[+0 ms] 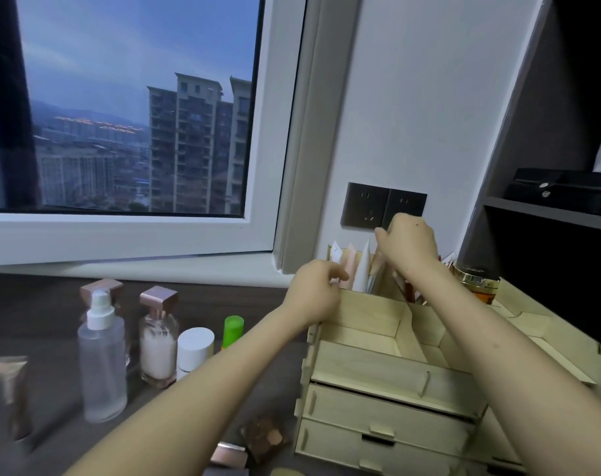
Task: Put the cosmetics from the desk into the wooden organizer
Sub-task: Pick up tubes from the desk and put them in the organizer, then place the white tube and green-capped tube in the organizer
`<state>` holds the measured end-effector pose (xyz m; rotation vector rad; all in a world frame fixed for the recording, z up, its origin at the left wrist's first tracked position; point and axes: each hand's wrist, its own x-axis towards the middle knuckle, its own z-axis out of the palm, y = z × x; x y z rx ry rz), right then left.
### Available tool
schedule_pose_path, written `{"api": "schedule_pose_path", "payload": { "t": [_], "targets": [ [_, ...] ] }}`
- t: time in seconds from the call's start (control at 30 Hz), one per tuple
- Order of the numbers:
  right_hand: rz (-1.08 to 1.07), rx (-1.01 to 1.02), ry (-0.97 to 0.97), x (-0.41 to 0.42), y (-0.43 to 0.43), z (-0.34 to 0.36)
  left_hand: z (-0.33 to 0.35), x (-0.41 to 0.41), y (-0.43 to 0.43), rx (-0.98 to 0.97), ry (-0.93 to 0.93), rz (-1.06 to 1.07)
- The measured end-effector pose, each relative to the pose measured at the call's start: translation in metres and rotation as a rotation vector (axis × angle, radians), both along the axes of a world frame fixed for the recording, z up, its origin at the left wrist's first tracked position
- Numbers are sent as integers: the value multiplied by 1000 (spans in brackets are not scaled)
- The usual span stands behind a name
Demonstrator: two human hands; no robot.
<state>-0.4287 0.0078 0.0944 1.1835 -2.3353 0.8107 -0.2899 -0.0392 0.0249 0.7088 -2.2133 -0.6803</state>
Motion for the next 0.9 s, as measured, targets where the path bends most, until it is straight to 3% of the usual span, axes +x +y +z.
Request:
{"api": "schedule_pose_path", "payload": {
  "t": [0.17,0.27,0.43,0.57,0.63,0.77,0.9],
  "targets": [
    [162,-133,122,49,34,3,9,38,8,51,68,33],
    [298,-156,76,89,59,-3,12,72,11,39,57,66],
    [508,-23,-55,151,79,-44,0,154,20,42,24,170],
    [520,158,-242,168,44,-101,-17,208,23,52,-52,257],
    [467,225,-425,170,18,-125,-25,223,23,58,-55,306],
    [459,146,-821,175,-22,-153,-33,227,18,62,-60,347],
    [461,110,-884,167,-47,-163,-40,213,7,48,-83,355]
  ]
}}
